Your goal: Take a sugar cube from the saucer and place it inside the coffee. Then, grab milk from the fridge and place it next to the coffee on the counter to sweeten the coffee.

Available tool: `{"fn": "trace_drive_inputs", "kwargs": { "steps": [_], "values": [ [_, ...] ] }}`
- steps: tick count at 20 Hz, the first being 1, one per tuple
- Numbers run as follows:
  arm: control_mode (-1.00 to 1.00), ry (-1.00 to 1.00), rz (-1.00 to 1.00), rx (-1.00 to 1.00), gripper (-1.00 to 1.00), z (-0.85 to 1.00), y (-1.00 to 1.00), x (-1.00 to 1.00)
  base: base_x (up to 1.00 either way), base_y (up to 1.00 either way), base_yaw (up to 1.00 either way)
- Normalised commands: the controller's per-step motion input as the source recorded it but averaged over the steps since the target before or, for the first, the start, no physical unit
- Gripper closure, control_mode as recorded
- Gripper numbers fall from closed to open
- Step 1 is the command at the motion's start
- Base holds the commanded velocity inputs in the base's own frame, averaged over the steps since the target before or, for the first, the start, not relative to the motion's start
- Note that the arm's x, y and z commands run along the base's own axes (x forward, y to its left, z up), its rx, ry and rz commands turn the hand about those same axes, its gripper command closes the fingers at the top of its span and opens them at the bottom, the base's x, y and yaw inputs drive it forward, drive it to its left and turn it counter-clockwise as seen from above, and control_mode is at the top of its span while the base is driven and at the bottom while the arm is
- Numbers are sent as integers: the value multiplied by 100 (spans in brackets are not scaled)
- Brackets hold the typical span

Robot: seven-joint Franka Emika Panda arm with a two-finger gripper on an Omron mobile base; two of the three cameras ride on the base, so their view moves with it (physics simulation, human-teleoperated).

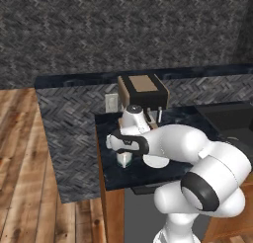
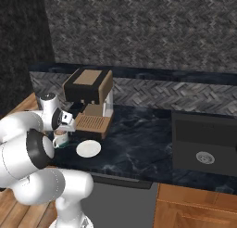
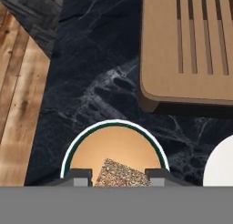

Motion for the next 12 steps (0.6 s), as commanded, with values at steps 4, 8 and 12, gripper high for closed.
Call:
{"fn": "trace_drive_inputs", "kwargs": {
  "steps": [4, 8, 12],
  "values": [
    [-100, -3, 0, 0, -100, 0, 1, 0, 0, 0, 0],
    [-100, -6, 0, 0, -100, 0, 0, 0, 0, 0, 0],
    [-100, -11, 0, 0, -100, 4, 0, -6, 0, 0, 0]
  ]
}}
